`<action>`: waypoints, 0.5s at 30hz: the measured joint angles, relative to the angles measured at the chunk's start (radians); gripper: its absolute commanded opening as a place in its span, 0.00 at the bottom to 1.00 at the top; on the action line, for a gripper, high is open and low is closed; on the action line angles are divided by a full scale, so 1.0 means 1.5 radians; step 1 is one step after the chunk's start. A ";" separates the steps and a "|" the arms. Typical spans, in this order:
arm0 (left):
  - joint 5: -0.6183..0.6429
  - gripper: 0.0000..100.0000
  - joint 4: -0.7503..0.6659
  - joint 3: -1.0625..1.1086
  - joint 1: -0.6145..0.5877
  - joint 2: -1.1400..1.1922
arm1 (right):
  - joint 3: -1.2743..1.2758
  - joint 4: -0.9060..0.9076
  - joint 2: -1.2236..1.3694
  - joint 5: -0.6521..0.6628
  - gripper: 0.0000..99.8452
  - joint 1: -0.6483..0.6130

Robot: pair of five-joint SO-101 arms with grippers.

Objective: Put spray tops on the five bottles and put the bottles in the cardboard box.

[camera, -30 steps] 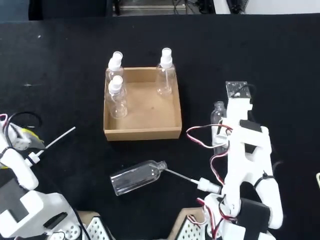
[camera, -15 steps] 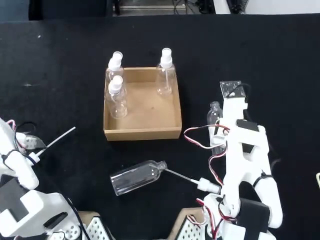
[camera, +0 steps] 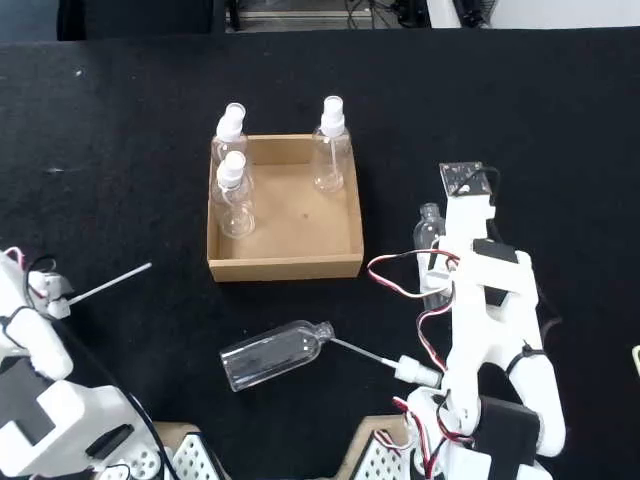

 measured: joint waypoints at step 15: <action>0.004 0.13 -0.044 -0.008 0.003 0.042 | 0.000 0.000 0.000 0.000 0.01 0.000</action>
